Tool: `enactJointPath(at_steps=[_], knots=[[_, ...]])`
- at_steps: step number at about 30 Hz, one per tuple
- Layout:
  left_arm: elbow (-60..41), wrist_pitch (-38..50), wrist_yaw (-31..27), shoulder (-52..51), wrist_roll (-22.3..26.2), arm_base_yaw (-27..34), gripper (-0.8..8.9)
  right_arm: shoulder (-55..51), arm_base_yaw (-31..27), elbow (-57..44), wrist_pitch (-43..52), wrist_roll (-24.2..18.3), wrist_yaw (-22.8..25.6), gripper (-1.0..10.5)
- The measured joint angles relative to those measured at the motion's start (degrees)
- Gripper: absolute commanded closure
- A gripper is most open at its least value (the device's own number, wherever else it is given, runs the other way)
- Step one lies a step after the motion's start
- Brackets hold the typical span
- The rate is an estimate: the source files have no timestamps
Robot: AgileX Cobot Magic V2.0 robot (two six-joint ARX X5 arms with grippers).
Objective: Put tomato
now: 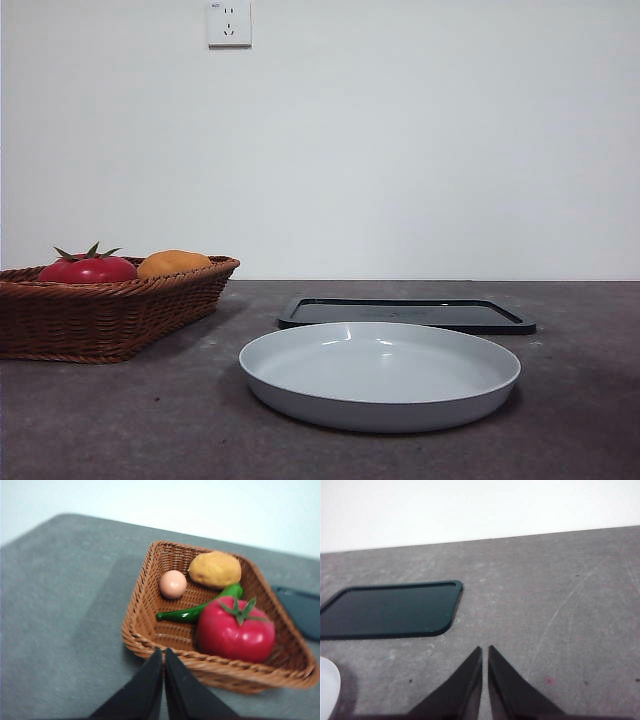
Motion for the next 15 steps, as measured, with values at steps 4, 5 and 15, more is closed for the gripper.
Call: enactJointPath(at_steps=[4, 5, 15], knots=[[0.0, 0.0, 0.3, 0.0, -6.6, 0.0, 8.06, 0.0, 0.0, 0.0, -0.2, 3.6, -0.2, 9.4], [0.0, 0.0, 0.9, 0.0, -8.3, 0.0, 8.05, 0.0, 0.0, 0.0, -0.2, 4.6, -0.5, 9.4], [6.3, -9.4, 4.9, 0.8, -16.3, 0.0, 8.03, 0.3, 0.0, 6.3, -5.7, 9.4, -3.0, 9.4]])
